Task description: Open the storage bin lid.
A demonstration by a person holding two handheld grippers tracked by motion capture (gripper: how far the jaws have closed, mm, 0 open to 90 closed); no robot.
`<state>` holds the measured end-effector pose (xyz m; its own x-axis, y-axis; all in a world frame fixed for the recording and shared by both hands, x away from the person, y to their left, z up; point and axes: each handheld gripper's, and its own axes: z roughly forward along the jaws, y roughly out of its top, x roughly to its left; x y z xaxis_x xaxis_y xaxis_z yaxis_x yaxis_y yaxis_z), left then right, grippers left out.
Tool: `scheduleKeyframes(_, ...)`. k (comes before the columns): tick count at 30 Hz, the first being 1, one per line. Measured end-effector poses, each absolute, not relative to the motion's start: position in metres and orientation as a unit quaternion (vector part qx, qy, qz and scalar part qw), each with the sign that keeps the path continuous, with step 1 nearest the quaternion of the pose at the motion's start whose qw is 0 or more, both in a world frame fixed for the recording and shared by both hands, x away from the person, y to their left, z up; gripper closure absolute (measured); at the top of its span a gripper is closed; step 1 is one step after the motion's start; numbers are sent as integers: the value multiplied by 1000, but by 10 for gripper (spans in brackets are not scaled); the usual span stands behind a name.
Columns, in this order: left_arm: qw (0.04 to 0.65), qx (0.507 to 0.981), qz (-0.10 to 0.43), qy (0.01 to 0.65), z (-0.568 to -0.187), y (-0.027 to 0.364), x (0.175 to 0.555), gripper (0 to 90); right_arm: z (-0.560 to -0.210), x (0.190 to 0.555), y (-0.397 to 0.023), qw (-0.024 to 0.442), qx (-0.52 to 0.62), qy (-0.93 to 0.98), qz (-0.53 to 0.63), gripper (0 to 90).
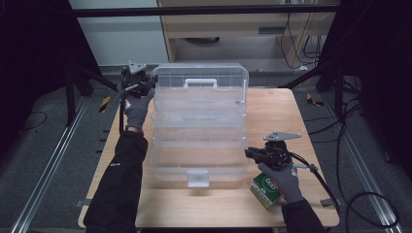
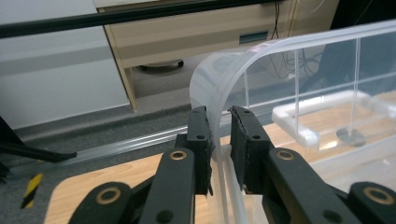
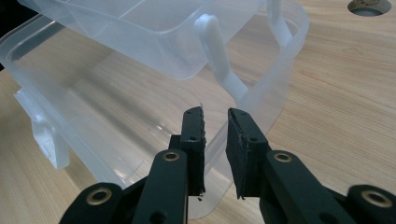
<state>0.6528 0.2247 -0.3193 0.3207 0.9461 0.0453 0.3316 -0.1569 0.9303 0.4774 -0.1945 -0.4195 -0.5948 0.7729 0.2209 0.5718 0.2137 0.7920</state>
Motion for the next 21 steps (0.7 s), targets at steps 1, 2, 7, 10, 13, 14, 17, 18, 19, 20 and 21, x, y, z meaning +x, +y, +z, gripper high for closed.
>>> scheduleKeyframes(1,448,677,343,472,-320,224,655,778,-420,478,-195,112,436,771,451,771)
scheduleKeyframes(2,446,678,343,473,-321,224,656,779,-420,478,-195,112,435,771,451,771)
scheduleKeyframes(7,439,680,338,481,-323,223,665,778,-420,478,-195,112,436,771,451,770)
scheduleKeyframes(10,436,680,335,485,-325,221,671,777,-420,478,-195,111,437,770,452,770)
scheduleKeyframes(13,433,680,334,489,-327,220,676,777,-420,478,-195,111,436,770,453,770)
scheduleKeyframes(14,431,681,334,489,-328,220,677,776,-420,478,-195,110,436,770,453,770)
scheduleKeyframes(17,434,679,331,491,-331,221,681,775,-420,478,-195,109,436,770,453,770)
scheduleKeyframes(18,436,678,329,492,-332,221,682,776,-420,478,-195,109,436,770,453,770)
scheduleKeyframes(19,436,678,324,495,-332,222,684,777,-420,478,-195,109,436,770,453,770)
scheduleKeyframes(20,434,679,321,497,-332,221,686,777,-420,478,-195,109,436,770,453,770)
scheduleKeyframes(21,434,678,318,501,-332,220,687,778,-420,478,-195,109,436,770,453,770)
